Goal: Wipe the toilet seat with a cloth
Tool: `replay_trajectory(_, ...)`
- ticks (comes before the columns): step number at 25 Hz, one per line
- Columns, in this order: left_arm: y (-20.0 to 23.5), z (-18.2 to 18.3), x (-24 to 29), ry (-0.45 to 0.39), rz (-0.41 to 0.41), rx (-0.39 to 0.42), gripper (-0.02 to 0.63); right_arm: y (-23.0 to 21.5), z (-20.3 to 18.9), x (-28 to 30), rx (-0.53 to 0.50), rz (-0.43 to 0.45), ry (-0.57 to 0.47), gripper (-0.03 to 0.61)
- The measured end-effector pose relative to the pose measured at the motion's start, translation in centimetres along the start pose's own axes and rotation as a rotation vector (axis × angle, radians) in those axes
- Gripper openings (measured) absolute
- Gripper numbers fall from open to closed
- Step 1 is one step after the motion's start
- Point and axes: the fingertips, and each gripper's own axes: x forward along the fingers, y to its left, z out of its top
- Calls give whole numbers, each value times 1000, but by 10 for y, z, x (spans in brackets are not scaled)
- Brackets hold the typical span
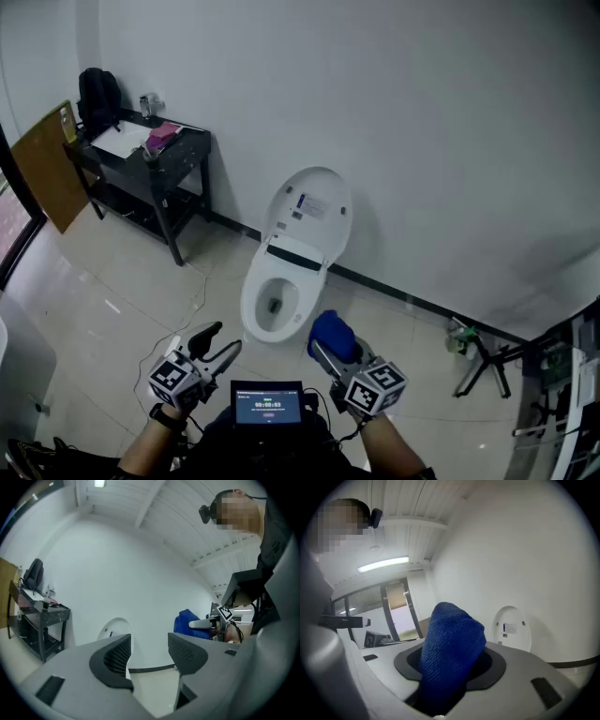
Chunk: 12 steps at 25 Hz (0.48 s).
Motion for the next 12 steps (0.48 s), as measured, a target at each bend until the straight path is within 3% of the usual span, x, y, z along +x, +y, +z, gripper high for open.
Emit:
replay_trajectory(5, 25, 9, -1, 12, 16, -31, 256, -9, -3, 35, -21, -14, 29, 218)
replay_trajectory(12, 70, -11, 16, 45, 45, -25, 256, -57, -26, 110, -51, -20, 132, 218)
